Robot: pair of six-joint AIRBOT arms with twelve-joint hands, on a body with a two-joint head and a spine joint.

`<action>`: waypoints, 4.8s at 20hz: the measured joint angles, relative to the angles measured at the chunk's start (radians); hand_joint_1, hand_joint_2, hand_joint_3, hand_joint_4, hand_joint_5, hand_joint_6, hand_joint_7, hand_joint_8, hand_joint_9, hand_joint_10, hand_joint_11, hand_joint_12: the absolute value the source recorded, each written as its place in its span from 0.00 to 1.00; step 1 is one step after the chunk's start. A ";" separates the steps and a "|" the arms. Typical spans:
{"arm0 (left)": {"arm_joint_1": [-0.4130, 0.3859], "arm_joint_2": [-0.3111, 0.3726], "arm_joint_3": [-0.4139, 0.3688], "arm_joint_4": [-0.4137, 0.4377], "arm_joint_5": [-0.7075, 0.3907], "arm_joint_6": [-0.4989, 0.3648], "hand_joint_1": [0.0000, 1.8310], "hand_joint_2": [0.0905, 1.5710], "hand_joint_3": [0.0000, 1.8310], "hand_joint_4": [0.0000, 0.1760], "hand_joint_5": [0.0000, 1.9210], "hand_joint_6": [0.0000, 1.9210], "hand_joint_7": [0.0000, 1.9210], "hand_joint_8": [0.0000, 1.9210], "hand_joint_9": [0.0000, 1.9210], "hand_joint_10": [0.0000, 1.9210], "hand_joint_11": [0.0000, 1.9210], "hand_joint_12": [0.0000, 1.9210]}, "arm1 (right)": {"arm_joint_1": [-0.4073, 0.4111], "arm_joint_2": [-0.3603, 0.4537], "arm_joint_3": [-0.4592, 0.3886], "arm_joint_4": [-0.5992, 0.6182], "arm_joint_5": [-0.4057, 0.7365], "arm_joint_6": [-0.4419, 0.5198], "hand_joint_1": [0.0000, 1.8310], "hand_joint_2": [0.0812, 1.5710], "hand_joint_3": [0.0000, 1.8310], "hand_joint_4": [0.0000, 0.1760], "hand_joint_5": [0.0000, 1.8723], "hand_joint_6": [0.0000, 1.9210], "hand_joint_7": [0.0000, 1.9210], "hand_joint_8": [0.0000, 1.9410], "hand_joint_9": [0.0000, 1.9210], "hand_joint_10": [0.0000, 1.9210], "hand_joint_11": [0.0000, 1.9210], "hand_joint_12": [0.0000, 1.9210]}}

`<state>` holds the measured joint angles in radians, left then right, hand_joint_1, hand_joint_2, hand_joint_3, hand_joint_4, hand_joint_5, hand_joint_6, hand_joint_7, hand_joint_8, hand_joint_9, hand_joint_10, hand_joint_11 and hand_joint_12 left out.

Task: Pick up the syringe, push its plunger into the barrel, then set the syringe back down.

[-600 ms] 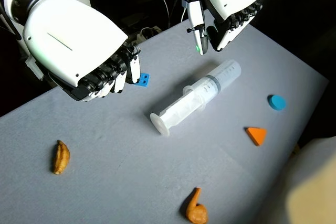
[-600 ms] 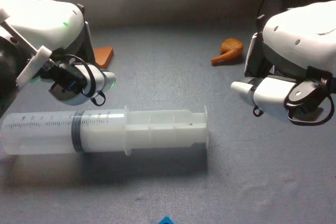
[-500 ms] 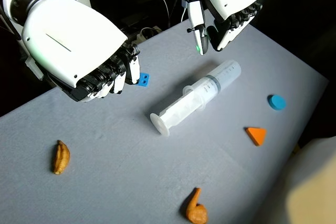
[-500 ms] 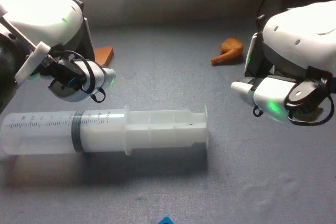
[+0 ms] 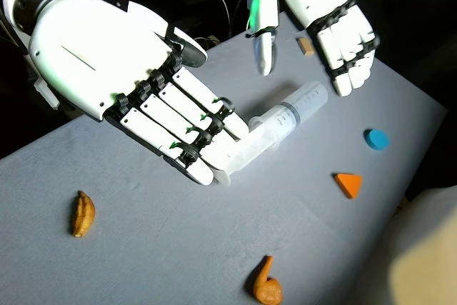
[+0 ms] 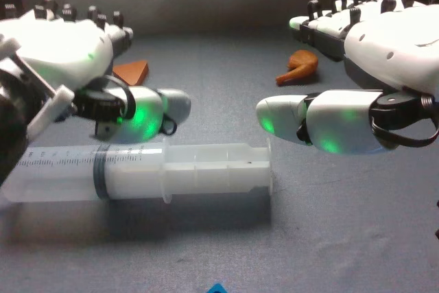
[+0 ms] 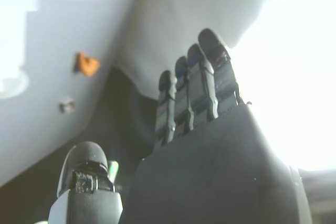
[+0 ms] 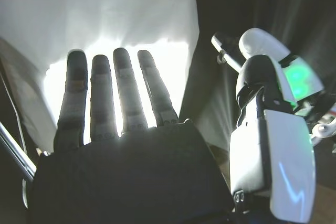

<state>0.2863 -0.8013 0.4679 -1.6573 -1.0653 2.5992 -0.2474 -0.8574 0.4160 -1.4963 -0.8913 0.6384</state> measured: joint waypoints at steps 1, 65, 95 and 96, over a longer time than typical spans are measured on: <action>0.022 0.000 -0.005 0.005 -0.004 -0.003 0.06 0.69 0.00 0.00 0.07 0.00 0.08 0.00 0.08 0.00 0.00 0.30 | -0.007 0.000 0.000 -0.019 0.000 0.021 0.00 0.66 0.00 0.00 0.06 0.00 0.06 0.00 0.03 0.00 0.00 0.18; 0.517 -0.344 0.392 0.292 -0.005 -0.536 0.45 0.62 0.00 0.00 0.13 0.01 0.13 0.01 0.13 0.01 0.00 0.39 | -0.284 0.003 -0.034 -0.297 -0.151 0.606 0.00 0.67 0.00 0.00 0.03 0.00 0.03 0.00 0.01 0.00 0.00 0.13; 0.542 -0.243 0.417 1.000 0.206 -0.916 0.76 0.65 0.00 0.00 0.55 0.37 0.58 0.40 0.53 0.55 0.49 0.52 | -0.326 -0.132 -0.094 -0.322 -0.424 0.942 0.00 0.67 0.00 0.00 0.03 0.00 0.04 0.00 0.01 0.00 0.00 0.14; 0.540 -0.233 0.417 1.028 0.227 -0.926 0.76 0.65 0.00 0.00 0.55 0.37 0.59 0.40 0.53 0.55 0.49 0.52 | -0.332 -0.146 -0.101 -0.325 -0.450 0.991 0.00 0.67 0.00 0.00 0.03 0.00 0.04 0.00 0.01 0.00 0.00 0.13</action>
<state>0.8261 -1.0348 0.8848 -0.6289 -0.8383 1.6730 -0.5793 -1.0039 0.3149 -1.8210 -1.3415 1.6295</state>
